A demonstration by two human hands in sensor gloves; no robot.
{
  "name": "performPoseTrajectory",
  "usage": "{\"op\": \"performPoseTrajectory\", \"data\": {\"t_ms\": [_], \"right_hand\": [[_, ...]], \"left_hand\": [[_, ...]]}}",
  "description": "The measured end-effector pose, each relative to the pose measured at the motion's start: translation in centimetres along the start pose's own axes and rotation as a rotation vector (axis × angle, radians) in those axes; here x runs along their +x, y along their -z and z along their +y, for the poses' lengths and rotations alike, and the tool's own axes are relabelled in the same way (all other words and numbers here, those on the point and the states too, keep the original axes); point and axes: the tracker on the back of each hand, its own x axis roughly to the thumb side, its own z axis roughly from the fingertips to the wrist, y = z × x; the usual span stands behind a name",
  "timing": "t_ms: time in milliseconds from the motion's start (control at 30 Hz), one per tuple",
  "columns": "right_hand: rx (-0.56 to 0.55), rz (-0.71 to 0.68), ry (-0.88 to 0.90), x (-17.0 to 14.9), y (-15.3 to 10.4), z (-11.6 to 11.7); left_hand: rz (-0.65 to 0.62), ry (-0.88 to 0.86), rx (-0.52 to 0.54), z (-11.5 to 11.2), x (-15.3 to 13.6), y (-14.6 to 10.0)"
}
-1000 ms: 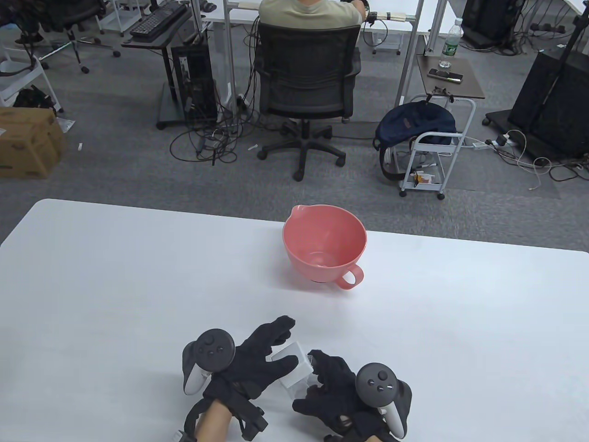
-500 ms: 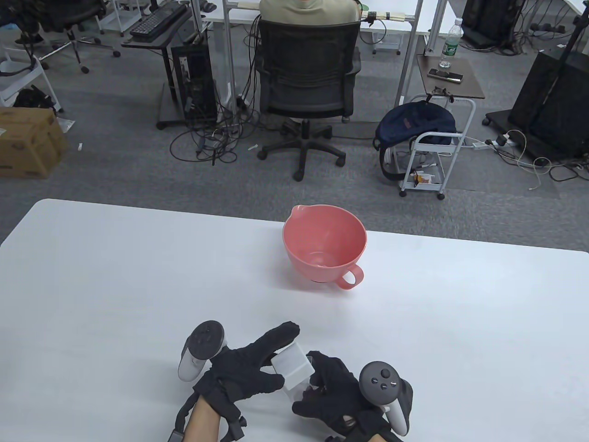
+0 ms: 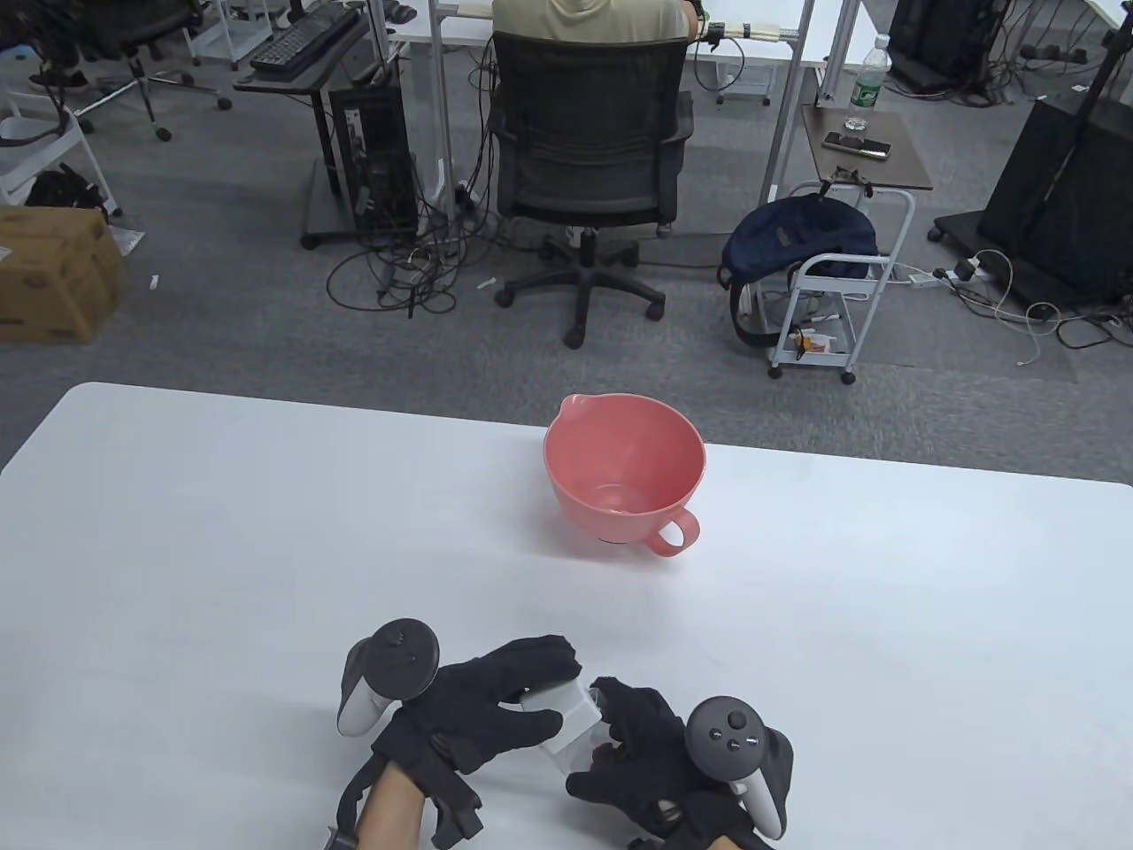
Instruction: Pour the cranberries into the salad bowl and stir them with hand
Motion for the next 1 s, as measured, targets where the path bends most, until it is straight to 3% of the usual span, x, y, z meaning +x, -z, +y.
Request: {"op": "performPoseTrajectory", "data": {"t_ms": [233, 667, 867, 1000], "right_hand": [[-0.034, -0.004, -0.053, 0.15, -0.22, 0.08], [-0.05, -0.02, -0.099, 0.29, -0.23, 0.32], [-0.053, -0.021, -0.066, 0.33, -0.18, 0.46], [-0.068, -0.008, -0.018, 0.2, -0.14, 0.13]], "left_hand": [[0.048, 0.168, 0.178, -0.16, 0.32, -0.18], [0.127, 0.239, 0.343, -0.5, 0.34, -0.39], [0.143, 0.23, 0.343, -0.38, 0.15, -0.56], [0.036, 0.068, 0.187, -0.41, -0.03, -0.33]]}}
